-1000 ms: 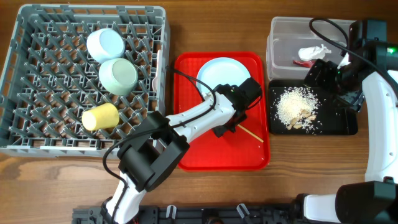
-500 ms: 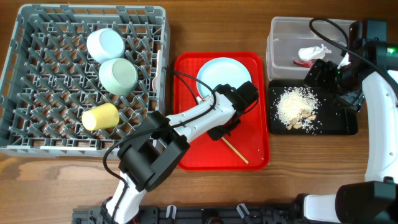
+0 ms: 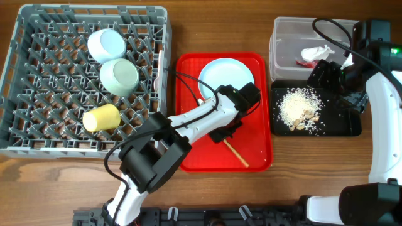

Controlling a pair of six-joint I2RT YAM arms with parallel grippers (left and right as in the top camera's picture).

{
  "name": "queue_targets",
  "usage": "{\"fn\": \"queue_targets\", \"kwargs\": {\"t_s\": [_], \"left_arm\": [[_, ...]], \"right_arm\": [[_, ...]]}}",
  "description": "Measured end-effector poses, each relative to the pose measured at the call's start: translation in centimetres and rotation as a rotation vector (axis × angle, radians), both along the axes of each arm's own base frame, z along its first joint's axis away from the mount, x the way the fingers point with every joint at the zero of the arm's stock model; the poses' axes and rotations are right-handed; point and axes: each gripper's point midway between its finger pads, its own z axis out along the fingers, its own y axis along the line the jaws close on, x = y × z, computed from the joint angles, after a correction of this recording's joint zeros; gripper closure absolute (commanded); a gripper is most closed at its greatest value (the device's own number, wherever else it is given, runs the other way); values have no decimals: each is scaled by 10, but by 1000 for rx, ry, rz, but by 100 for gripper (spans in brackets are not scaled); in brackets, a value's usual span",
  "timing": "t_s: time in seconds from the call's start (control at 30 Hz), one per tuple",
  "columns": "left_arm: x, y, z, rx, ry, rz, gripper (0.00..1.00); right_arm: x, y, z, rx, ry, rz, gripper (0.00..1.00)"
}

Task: Sort waste into correct bins and load items into the dishwasher rack
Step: 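Grasp the wooden chopstick with the left gripper, then carry the chopstick into the dish rack and release it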

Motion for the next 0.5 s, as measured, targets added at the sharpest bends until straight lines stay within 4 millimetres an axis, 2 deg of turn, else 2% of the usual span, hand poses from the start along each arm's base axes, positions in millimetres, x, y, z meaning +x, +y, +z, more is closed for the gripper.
{"fn": "queue_targets", "kwargs": {"t_s": [0.17,0.3,0.37,0.5], "left_arm": [[6,10,0,12,7,22,96],[24,27,4,21,-12,13,96],[38,38,19,23,-57,2,96],[71,62,85,6,-251,-82,96]], "right_arm": [[0,0,0,0,0,0,0],[0,0,0,0,0,0,0],[0,0,0,0,1,0,0],[0,1,0,2,0,5,1]]}}
